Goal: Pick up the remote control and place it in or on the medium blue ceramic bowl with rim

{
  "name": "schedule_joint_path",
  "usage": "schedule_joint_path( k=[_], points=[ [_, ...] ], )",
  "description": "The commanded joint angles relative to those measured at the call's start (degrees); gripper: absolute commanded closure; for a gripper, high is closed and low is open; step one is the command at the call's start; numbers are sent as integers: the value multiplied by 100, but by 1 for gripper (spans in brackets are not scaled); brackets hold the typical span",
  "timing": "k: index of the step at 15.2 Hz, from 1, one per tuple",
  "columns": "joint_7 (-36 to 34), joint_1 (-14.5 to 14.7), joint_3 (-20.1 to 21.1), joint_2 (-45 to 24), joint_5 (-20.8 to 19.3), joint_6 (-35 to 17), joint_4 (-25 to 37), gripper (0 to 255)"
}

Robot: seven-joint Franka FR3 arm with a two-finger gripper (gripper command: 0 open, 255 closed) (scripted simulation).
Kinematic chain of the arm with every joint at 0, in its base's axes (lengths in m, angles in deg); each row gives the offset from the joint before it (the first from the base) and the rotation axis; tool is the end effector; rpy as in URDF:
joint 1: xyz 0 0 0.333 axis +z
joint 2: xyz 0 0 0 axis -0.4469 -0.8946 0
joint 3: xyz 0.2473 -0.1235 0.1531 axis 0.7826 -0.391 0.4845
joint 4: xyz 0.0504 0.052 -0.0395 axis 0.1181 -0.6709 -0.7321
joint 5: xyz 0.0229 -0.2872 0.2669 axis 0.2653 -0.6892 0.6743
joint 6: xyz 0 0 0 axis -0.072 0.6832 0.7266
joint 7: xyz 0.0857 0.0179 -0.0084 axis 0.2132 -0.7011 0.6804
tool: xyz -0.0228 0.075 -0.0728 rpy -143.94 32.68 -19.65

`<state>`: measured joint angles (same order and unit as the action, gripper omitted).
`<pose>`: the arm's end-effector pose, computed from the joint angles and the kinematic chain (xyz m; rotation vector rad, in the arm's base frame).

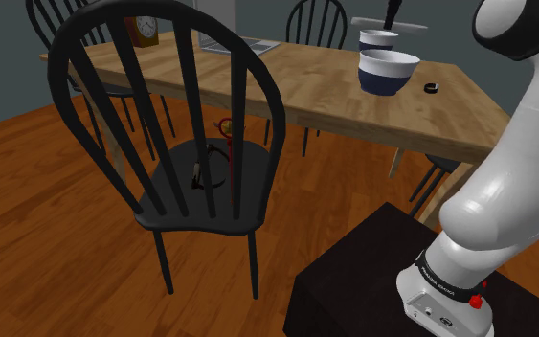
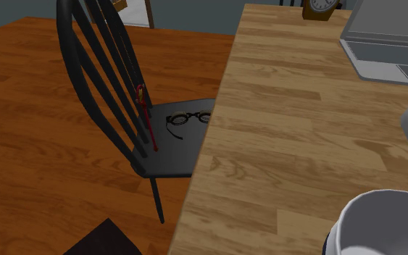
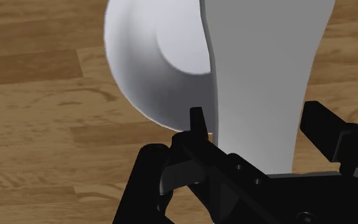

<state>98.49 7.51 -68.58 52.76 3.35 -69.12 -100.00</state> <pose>0.4826 -0.2713 0.7276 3.0276 0.7548 -0.0092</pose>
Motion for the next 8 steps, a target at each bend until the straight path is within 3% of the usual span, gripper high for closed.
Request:
schedule_joint_path(
  k=[1,2,8],
  points=[
    [303,-183,-123,-29,30,20,54,255],
    [480,-297,-196,-71,54,36,111,255],
    [414,-218,-162,333,-51,-622,-941,255]
  ],
)
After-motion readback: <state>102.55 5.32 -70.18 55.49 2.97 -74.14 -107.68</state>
